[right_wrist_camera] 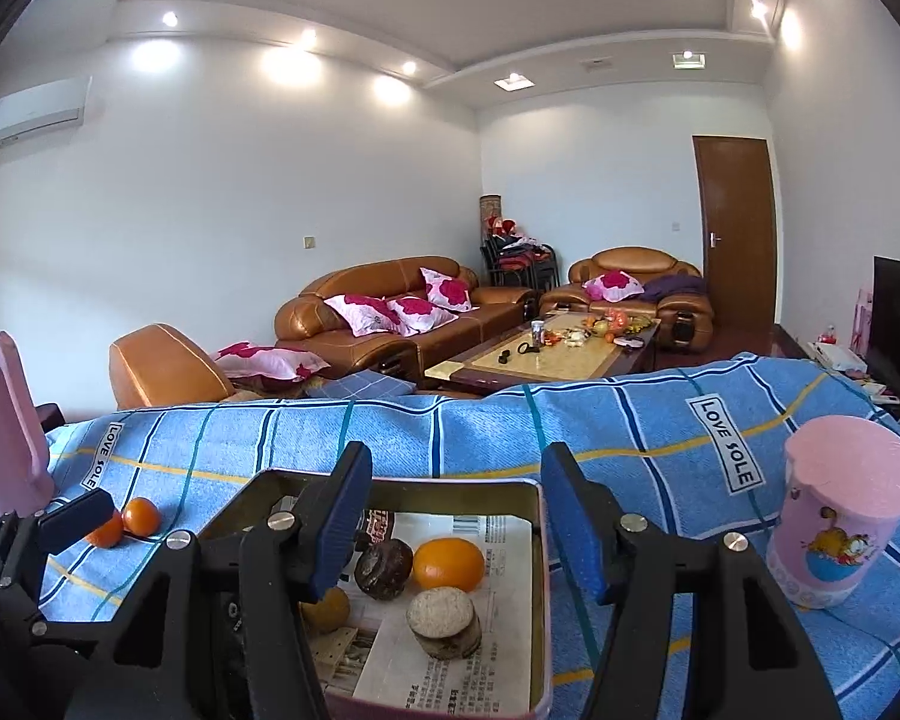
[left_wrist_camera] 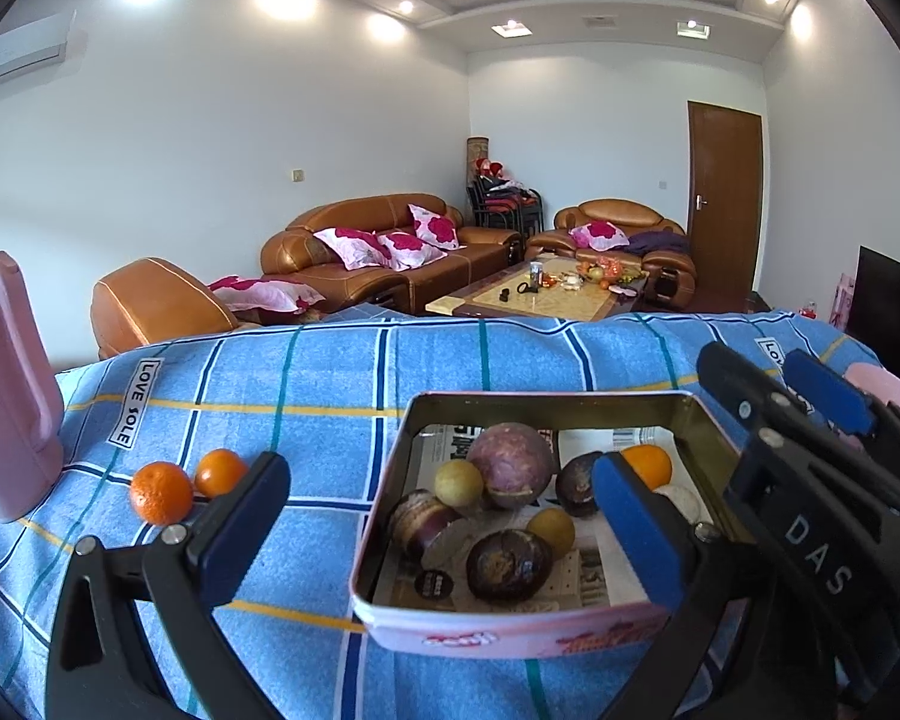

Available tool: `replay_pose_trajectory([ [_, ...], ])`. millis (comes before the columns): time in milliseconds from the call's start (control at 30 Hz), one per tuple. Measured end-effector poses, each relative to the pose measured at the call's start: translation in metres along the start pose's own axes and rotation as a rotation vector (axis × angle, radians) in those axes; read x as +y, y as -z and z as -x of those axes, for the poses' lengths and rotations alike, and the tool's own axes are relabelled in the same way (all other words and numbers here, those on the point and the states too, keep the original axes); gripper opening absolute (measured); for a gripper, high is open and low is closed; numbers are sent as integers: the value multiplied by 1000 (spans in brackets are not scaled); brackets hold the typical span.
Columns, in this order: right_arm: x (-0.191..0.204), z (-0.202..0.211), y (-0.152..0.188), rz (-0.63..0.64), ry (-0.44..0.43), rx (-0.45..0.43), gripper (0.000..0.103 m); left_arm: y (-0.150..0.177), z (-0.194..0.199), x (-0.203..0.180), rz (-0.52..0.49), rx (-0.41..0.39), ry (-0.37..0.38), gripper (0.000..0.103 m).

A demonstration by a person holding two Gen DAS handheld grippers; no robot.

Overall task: Organize fruits
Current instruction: 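Withdraw both open tools from the tin toward the two oranges, then grasp an orange with the right tool while the left tool grasps the other orange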

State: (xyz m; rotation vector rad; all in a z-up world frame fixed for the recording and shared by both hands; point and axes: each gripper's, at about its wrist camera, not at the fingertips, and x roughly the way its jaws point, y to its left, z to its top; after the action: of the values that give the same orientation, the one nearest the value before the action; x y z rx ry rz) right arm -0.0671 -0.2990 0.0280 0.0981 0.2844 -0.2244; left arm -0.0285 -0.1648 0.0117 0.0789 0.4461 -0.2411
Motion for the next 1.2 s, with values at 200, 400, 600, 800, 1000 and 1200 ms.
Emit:
replay_pose_trajectory([
  [200,5,13,3,26,30,-11,61,1,0,7,-25,32,-40,103],
  [400,6,10,-1,-19,8,21,61,-19,7,47,-74,-13,-81,103],
  [600,32,1,-21,-92,-51,32,61,-37,-2,109,6,-52,-177,103],
  [800,82,-23,-22,-103,-88,27,61,-18,-16,147,14,-50,-259,103],
  [1000,129,-47,-16,-139,-118,37,61,-6,-17,171,12,-65,-298,103],
  [1200,166,-63,-3,-137,-161,68,61,-2,-16,185,39,-57,-289,103],
])
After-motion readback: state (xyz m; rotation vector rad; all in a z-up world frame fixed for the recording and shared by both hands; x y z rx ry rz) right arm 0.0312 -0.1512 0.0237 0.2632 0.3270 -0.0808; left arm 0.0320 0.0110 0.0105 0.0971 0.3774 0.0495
